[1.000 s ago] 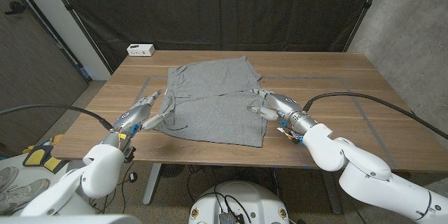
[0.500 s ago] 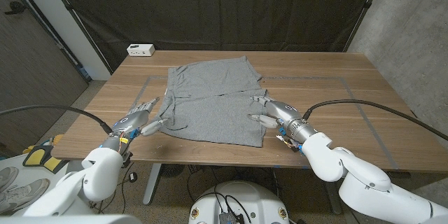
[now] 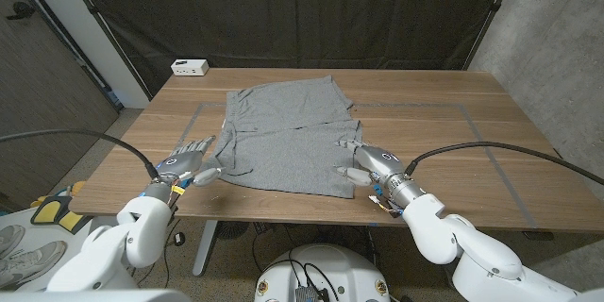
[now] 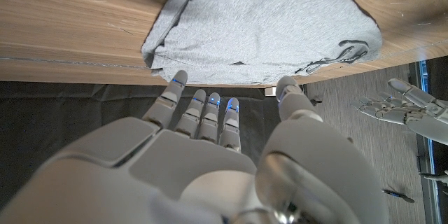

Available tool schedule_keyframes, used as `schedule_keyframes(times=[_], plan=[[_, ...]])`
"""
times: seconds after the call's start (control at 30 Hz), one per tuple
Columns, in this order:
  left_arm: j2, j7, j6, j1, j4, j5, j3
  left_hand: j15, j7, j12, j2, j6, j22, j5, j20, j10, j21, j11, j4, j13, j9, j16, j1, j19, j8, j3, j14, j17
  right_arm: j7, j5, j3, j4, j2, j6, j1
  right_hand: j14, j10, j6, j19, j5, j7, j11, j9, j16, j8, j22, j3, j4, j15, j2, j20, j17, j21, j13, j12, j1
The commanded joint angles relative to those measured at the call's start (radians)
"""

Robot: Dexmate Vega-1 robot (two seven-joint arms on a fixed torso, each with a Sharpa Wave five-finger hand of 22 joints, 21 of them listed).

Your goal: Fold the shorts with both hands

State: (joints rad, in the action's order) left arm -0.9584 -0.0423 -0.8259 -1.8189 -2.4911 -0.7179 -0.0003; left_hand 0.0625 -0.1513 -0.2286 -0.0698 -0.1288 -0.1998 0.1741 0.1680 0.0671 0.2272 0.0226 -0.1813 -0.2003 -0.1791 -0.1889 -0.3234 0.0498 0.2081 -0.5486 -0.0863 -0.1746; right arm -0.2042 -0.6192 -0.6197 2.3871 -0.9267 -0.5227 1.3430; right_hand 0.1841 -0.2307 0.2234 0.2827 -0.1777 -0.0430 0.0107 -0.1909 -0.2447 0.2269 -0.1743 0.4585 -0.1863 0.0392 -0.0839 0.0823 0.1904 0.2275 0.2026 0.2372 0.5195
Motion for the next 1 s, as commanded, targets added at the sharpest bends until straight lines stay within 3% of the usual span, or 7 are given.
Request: schedule_keyframes(times=[0.03, 0.23, 0.43, 0.5, 0.8, 1.0], plan=[[-0.126, 0.031, -0.155, 0.082, 0.005, -0.114, 0.136, -0.002, -0.004, -0.005, -0.001, 0.018, 0.001, 0.007, 0.003, -0.007, 0.007, 0.009, -0.005, -0.002, -0.004, -0.004, -0.03, -0.015, 0.011, -0.007, 0.006, -0.003, -0.008, -0.104, -0.05, -0.007, 0.034, -0.043, 0.018, 0.018, -0.015, 0.018, 0.018, -0.008, 0.001, 0.007, 0.0, -0.008, 0.009, -0.006, 0.007, -0.005, 0.027, 0.015, -0.002, 0.004, 0.008, 0.002, 0.009, 0.03], [-0.193, 0.047, -0.23, 0.124, 0.002, -0.172, 0.214, 0.0, -0.002, -0.009, 0.006, 0.043, 0.004, 0.011, 0.006, -0.023, 0.012, 0.009, -0.007, -0.002, -0.004, -0.006, -0.079, -0.039, 0.018, -0.018, 0.023, -0.003, -0.002, -0.155, -0.074, -0.015, 0.046, -0.056, 0.023, 0.031, -0.034, 0.041, 0.032, -0.016, 0.003, 0.01, 0.0, -0.007, 0.016, -0.006, 0.004, -0.006, 0.035, 0.052, -0.006, 0.005, 0.009, 0.002, 0.011, 0.071], [-0.265, 0.152, -0.343, 0.246, 0.019, -0.35, 0.398, -0.008, -0.013, -0.015, 0.013, 0.075, 0.007, 0.015, -0.001, -0.044, 0.016, 0.019, -0.009, -0.002, -0.005, -0.008, -0.136, -0.064, 0.027, -0.03, 0.041, -0.003, 0.015, -0.195, -0.089, -0.019, 0.054, -0.069, 0.031, 0.049, -0.054, 0.063, 0.046, -0.031, -0.005, 0.013, -0.001, -0.007, 0.021, -0.006, 0.007, -0.007, 0.049, 0.083, -0.013, 0.008, 0.008, 0.004, 0.014, 0.136], [-0.273, 0.177, -0.351, 0.269, 0.027, -0.386, 0.429, -0.011, -0.019, -0.016, 0.016, 0.087, 0.008, 0.017, -0.003, -0.049, 0.017, 0.024, -0.009, -0.002, -0.005, -0.008, -0.15, -0.069, 0.031, -0.033, 0.044, -0.003, 0.011, -0.211, -0.092, -0.022, 0.058, -0.075, 0.036, 0.054, -0.062, 0.067, 0.049, -0.035, -0.007, 0.016, -0.001, -0.008, 0.022, -0.007, 0.008, -0.007, 0.053, 0.09, -0.015, 0.009, 0.007, 0.005, 0.016, 0.153], [-0.231, 0.269, -0.348, 0.335, 0.102, -0.606, 0.523, -0.031, -0.02, -0.025, 0.05, 0.158, 0.009, 0.023, -0.009, -0.091, 0.015, 0.039, -0.01, -0.002, -0.006, -0.011, -0.239, -0.086, 0.051, -0.04, 0.079, -0.003, 0.022, -0.264, -0.107, -0.043, 0.078, -0.082, 0.038, 0.102, -0.105, 0.129, 0.06, -0.06, -0.029, 0.029, -0.002, -0.025, 0.038, -0.008, -0.002, 0.003, 0.074, 0.132, -0.024, 0.024, 0.004, 0.012, 0.032, 0.232], [-0.183, 0.271, -0.306, 0.323, 0.16, -0.673, 0.498, -0.053, -0.035, -0.04, 0.094, 0.22, 0.007, 0.028, -0.014, -0.15, 0.022, 0.048, -0.007, -0.003, -0.007, -0.016, -0.321, -0.121, 0.067, -0.032, 0.121, -0.003, 0.062, -0.286, -0.117, -0.062, 0.092, -0.088, 0.022, 0.117, -0.125, 0.168, 0.07, -0.073, -0.042, 0.041, -0.002, -0.035, 0.048, -0.009, -0.005, 0.008, 0.089, 0.134, -0.032, 0.036, 0.004, 0.017, 0.041, 0.26]])
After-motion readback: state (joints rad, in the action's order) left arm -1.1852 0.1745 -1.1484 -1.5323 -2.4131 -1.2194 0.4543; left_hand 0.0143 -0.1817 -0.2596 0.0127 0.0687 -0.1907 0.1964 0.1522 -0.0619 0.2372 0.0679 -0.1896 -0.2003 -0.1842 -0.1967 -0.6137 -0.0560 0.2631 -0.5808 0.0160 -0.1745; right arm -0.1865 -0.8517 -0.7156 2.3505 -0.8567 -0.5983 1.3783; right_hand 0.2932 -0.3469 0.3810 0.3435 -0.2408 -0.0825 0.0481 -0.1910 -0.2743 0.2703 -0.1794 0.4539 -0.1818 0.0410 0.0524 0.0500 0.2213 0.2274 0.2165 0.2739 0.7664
